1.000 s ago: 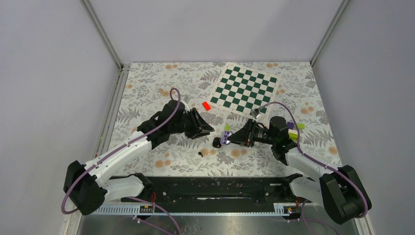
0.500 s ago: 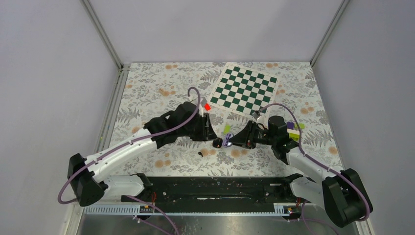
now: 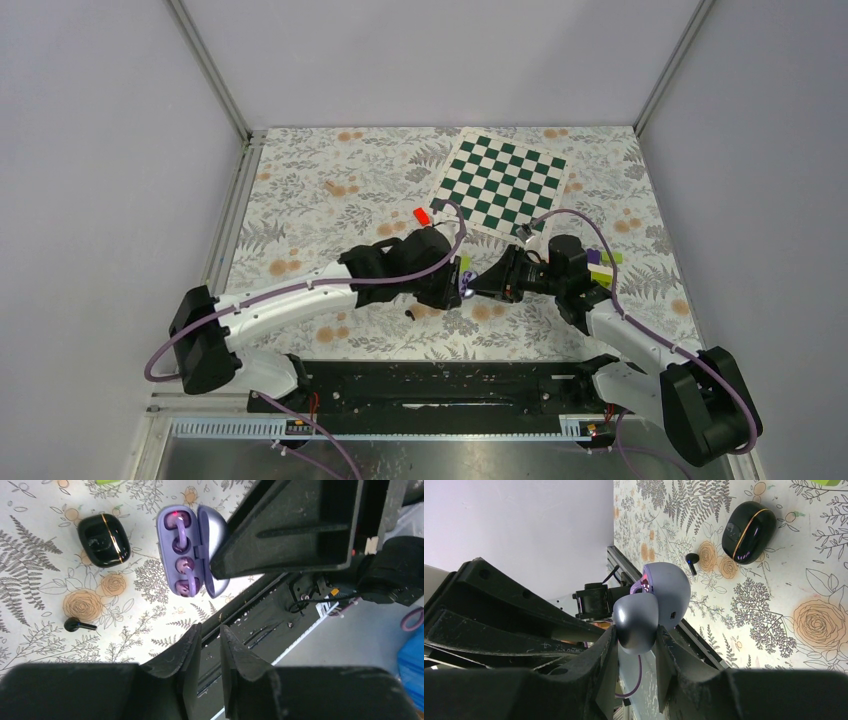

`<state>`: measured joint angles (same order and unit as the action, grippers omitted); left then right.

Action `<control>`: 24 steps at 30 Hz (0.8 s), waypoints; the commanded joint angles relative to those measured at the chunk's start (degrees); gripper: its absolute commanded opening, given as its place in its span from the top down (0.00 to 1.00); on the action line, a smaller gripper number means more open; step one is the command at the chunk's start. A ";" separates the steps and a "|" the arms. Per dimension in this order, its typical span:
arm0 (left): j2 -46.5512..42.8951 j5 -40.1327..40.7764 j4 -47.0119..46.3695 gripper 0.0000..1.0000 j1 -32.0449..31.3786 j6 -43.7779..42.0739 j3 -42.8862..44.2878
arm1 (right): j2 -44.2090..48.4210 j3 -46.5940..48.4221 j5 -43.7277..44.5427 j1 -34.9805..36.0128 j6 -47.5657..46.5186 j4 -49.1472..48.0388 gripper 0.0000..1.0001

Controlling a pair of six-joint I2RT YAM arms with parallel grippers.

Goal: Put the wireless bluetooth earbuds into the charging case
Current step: Place the earbud in the charging case.

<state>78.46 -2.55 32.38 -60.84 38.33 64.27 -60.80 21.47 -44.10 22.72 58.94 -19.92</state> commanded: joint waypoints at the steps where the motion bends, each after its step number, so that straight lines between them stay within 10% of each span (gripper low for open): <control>1: 0.91 4.79 -3.37 0.80 -0.07 -0.63 3.80 | 0.90 2.46 -0.28 0.04 -0.93 -0.86 1.00; 24: 6.01 11.72 -1.65 0.87 -0.07 2.72 5.69 | 1.64 1.90 -0.55 0.04 -0.84 -1.10 1.00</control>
<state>84.49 6.92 31.66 -60.84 40.60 67.88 -60.36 21.67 -44.12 22.72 58.72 -18.92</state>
